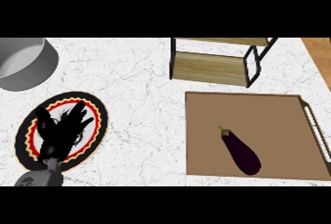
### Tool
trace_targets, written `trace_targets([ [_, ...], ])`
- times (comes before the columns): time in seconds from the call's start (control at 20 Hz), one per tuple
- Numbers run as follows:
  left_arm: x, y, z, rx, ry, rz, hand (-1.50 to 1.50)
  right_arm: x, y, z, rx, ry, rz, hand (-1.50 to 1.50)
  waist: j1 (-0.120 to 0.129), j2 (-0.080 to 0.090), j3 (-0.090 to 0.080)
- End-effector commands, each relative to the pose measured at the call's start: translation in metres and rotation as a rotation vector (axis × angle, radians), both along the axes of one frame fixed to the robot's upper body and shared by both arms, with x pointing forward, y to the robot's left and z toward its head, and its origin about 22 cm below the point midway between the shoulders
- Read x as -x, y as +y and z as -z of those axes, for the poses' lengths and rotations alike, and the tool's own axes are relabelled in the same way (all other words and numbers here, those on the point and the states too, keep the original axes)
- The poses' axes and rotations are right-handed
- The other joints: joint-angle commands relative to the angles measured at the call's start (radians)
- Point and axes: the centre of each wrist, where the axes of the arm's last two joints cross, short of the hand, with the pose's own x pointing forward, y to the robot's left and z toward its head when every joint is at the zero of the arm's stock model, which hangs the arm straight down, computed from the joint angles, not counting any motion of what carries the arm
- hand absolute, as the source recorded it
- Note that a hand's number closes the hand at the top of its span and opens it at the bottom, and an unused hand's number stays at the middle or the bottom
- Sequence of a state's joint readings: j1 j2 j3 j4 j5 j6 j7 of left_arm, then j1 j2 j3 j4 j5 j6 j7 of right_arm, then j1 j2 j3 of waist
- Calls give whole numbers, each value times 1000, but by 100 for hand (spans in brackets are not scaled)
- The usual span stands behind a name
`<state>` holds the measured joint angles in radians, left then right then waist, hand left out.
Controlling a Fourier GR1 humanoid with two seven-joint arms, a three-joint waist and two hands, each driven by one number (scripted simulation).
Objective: Pick the sweet potato from the tray and place it in the tiered shelf
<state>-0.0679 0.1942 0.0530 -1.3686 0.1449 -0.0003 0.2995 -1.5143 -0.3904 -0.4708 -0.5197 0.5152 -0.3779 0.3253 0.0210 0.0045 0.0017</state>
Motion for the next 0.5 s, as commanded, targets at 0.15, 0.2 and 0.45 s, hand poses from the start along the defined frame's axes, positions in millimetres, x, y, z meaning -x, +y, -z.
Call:
trace_targets([
  [0.15,12,9,4,0,13,-13,0,18,-66,-27,-73,-65,235,-150,-9,-4,-2],
  [0.2,10,2,8,2,20,-41,0,16,-61,-21,-90,-74,257,-150,-14,-4,-2],
  [0.45,18,18,18,-14,36,-58,0,42,-126,-27,-173,-76,281,-150,-30,-7,-2],
])
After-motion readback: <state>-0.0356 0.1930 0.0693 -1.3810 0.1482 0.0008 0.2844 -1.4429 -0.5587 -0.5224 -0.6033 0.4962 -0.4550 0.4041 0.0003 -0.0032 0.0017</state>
